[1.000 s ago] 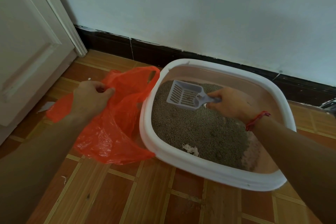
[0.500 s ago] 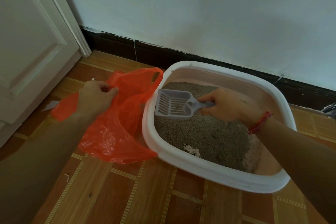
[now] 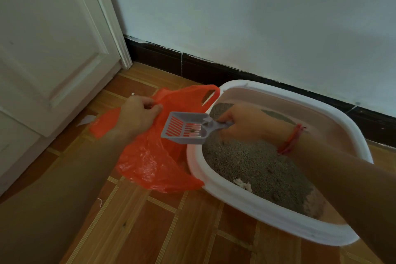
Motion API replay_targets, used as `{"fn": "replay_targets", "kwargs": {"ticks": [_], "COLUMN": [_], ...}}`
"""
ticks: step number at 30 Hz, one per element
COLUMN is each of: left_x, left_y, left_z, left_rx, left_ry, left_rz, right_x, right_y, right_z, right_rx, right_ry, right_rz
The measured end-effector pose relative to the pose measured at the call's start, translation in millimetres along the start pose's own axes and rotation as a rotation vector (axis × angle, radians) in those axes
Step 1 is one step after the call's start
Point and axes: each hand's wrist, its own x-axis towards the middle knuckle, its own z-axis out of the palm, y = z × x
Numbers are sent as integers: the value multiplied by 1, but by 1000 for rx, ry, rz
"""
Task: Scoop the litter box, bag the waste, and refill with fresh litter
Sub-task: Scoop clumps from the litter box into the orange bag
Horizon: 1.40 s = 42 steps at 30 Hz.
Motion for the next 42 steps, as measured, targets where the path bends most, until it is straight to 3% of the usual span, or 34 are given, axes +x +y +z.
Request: {"fn": "replay_targets", "kwargs": {"ticks": [6,16,20,27,33,37,42], "left_x": [-2,-7,-9,-8,-6,-8,-14], "left_y": [-4,-3,-8,-11,-10,-7,-4], "left_z": [-9,-17,-19,-16,-10,-6,2], "left_rx": [-122,-221,-212,-219,-182,-167,-78], "left_ry": [-16,-24,14,17,75,81,66], "left_rz": [-64,-97,-81,-108,-86,-76,-40], "right_x": [24,40,40,34,15,-7,-37], "right_y": [-34,-121,-119,-94,-60,-26,25], "right_z": [4,31,36,28,16,6,-16], "right_rx": [-292,-547,-595,-522,-499,-533,-263], "right_ry": [40,176,231,210,20,22,28], "right_rz": [55,-199,-199,-142,-92,-41,95]}}
